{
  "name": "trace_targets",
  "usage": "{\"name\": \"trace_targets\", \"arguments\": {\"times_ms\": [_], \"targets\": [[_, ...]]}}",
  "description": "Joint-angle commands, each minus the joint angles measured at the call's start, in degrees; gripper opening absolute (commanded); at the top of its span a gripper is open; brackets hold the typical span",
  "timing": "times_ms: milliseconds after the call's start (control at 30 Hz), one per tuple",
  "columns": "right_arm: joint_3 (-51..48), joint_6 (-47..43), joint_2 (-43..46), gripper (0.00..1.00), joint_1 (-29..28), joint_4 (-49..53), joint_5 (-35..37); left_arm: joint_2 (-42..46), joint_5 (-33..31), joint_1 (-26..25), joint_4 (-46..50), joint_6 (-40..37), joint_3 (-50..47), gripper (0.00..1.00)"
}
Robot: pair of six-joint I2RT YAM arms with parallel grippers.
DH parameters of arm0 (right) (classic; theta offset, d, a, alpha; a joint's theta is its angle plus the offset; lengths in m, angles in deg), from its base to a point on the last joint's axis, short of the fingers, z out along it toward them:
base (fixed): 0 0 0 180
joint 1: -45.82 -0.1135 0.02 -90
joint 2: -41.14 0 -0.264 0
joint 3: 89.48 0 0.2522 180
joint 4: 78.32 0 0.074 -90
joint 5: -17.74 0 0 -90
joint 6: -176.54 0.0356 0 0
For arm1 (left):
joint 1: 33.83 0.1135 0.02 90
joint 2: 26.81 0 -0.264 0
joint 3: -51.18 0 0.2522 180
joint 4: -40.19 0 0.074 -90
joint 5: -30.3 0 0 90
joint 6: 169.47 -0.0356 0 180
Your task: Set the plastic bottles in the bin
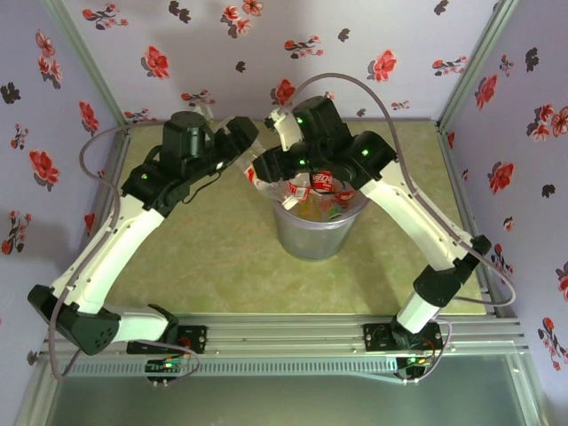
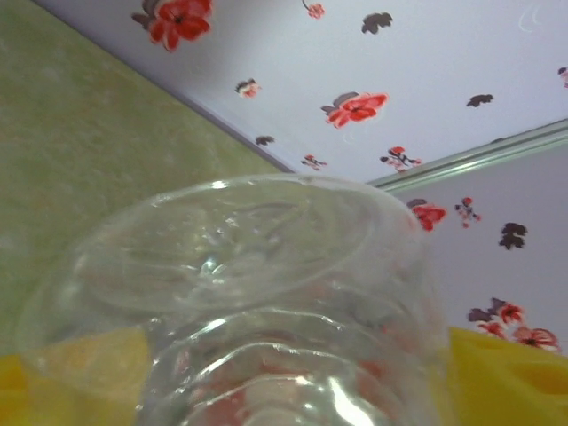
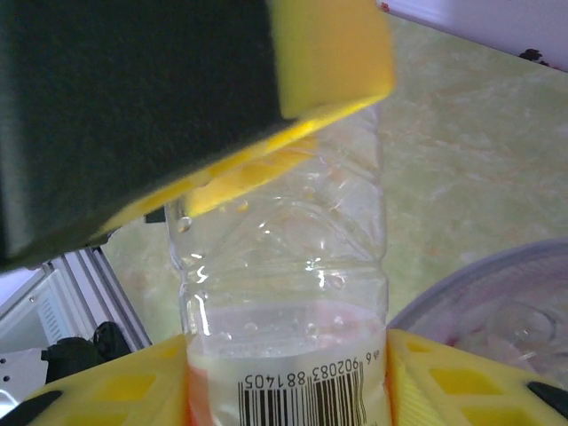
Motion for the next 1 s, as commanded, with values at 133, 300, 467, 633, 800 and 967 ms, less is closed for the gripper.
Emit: {"name": "trace_targets", "arguments": {"times_ms": [133, 300, 467, 633, 800, 967], "targets": [[-3.92, -0.96, 8.03, 0.46, 4.82, -2.59, -2.85, 0.26, -0.04, -1.23, -4.96, -4.56, 3.07, 1.0], [-8.1, 0.52, 14.2, 0.45, 9.81, -3.27, -0.67, 2.0, -3.29, -1.23, -4.18, -8.65, 2.93, 1.0], [-14.4, 2.43, 19.86, 0.44, 14.58, -3.48, 4.66, -0.19, -4.31, -1.16, -1.59, -8.81, 1.23, 0.97], [-18.57, 4.14, 22.39, 0.42, 17.42, -4.66, 5.09, -2.33, -4.3, -1.23, -0.72, -8.46, -1.46, 0.89], [-19.8, 6.27, 21.13, 0.42, 18.24, -3.88, 4.62, -3.77, -4.25, -1.69, -1.2, -7.03, -3.45, 0.84], [-22.16, 8.32, 19.3, 0.42, 17.94, -3.27, 5.43, -5.58, -4.2, -2.83, -1.68, -6.46, -4.01, 0.77]]}}
